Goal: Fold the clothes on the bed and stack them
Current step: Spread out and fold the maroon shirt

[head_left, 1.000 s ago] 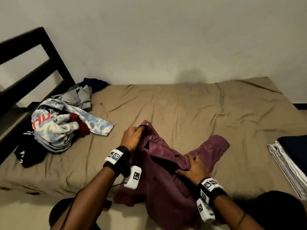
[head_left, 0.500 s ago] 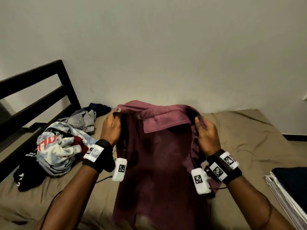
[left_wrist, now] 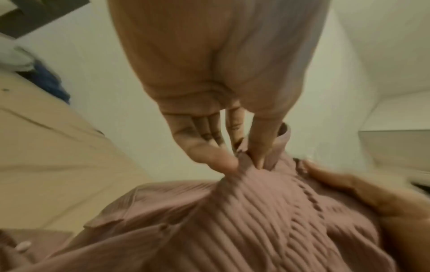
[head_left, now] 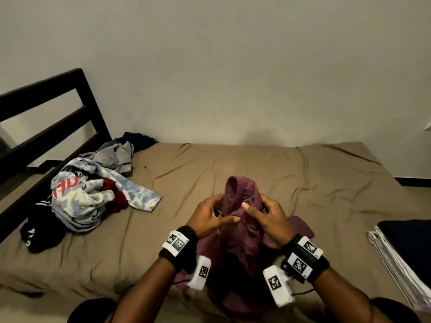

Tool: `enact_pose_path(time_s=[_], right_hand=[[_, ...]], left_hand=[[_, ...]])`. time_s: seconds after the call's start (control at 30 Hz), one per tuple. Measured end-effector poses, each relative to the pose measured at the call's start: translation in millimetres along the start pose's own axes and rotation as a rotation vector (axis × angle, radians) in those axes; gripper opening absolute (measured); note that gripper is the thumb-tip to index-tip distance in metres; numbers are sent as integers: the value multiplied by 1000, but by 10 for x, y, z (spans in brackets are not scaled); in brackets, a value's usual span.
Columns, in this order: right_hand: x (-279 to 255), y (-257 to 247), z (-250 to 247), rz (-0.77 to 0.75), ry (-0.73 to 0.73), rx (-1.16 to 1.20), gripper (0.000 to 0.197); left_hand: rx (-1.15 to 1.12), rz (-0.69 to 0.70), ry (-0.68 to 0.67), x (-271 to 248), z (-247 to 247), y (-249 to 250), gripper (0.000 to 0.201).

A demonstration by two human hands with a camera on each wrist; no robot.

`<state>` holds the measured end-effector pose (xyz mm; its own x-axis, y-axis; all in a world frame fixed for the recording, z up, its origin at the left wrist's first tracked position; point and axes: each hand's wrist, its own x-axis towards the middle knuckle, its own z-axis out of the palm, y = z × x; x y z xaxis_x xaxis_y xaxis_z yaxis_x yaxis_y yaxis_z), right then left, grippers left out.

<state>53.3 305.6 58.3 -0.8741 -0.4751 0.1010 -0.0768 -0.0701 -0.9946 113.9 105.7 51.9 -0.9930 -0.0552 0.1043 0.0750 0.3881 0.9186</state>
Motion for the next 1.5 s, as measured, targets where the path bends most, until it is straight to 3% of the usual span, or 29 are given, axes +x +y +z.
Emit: enact_pose_path(time_s=[0.07,0.13,0.2,0.3,0.37,0.5,0.6,0.67,0.77,0.87,0.93,1.03,1.13,1.2,1.3,1.37,1.43,1.5], right_hand=[[-35,56,-98,14,32,-23,15],[-65,48,-202,72,26,1,28],[-66,5,-295,90,-29,-58,37],[-3,-115,-416,9,-88,-426,40],[47,-246,-432,12,-39,-555,33],[231,-467,-399,-131,91,-752,62],[478,-648,-308,-143,-60,-692,91],[611,-843,-241,-156,-168,-598,97],[809,-1092,-191,-196,-251,-411,88],[930,-1482,-126,-190,-279,-288,45],[941,-1751,-135,-229,-245,-291,28],[893,-2224,-213,-289,-201,-303,25],[835,-2659,-236,-312,-319,-307,37],[839,-2838,-192,-366,-360,-306,41],[905,-2949,-77,-468,-283,-213,39],[963,-2941,-8,-475,-239,-145,34],[1004,-2871,20,-447,-206,-147,26],[1039,-2730,-11,-396,-169,-169,23]], left_hand=[[-22,-3,-30,21,-67,-78,11],[43,-6,-64,58,-160,-86,19],[111,4,-59,103,-277,-37,10],[176,122,-24,191,-456,88,18],[122,143,-28,227,-518,215,27],[55,171,-11,287,-584,519,33],[22,265,-51,391,-689,910,22],[7,341,-105,476,-787,1235,18],[-21,404,-160,617,-900,1599,18],[-58,444,-142,723,-1040,1941,20],[-84,449,-97,772,-1187,2120,23],[-69,413,-58,784,-1465,2367,25],[-32,400,-57,768,-1722,2631,22],[-8,399,-5,778,-1834,2790,22],[122,353,167,875,-1870,2886,53],[383,298,432,895,-1798,2816,73],[628,272,754,805,-1665,2643,79],[649,275,891,599,-1404,2363,74]])
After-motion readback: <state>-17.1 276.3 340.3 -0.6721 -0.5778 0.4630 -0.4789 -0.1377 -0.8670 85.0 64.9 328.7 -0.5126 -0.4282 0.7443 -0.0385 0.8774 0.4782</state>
